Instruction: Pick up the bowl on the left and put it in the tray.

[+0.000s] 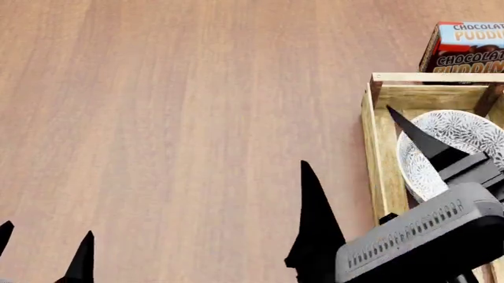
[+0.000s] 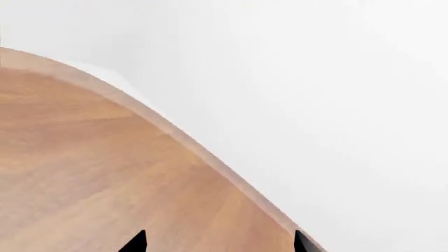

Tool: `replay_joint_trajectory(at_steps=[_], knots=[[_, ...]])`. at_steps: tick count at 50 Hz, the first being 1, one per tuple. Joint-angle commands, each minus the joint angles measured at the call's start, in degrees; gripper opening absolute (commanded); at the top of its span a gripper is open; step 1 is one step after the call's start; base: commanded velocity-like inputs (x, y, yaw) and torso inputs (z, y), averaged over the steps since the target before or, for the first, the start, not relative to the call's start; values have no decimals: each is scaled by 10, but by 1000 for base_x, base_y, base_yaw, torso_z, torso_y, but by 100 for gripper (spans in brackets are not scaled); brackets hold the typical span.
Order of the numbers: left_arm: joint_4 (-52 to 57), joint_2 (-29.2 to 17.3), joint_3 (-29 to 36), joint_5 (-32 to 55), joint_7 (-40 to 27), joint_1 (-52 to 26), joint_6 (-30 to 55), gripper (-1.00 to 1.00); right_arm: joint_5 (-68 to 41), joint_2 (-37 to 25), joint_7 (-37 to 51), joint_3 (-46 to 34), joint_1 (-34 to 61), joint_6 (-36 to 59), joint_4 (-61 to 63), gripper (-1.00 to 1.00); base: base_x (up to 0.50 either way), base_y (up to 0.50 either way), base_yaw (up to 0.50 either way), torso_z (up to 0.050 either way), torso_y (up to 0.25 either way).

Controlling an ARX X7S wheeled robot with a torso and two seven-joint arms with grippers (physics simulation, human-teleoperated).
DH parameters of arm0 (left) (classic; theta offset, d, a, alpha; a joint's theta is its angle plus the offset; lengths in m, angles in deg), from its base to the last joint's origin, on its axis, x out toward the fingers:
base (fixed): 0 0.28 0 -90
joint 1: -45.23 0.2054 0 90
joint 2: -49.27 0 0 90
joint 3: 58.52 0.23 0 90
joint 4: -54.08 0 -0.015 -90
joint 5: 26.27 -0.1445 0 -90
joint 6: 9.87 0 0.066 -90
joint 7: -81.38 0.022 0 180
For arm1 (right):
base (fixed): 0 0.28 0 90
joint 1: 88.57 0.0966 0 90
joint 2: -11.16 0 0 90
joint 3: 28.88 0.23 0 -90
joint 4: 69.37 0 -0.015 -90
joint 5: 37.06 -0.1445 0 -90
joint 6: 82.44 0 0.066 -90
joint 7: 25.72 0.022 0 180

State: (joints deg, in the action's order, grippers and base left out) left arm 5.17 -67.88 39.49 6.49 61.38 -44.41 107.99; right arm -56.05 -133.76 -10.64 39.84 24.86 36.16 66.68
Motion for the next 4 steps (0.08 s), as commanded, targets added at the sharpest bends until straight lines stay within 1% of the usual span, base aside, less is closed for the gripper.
replay_joint_trajectory(at_steps=[1,2,4], knots=[[-33,12,-18,-8,4,15,-44,100,-26,91,159,84,-229,-200,-3,100,0,0,0,0,0],[-46,21,-24,-13,5,16,-62,100,-45,127,179,104,-258,-244,-35,100,0,0,0,0,0],[-59,27,-29,-18,8,17,-81,100,-78,143,179,113,-272,-261,-61,100,0,0,0,0,0]])
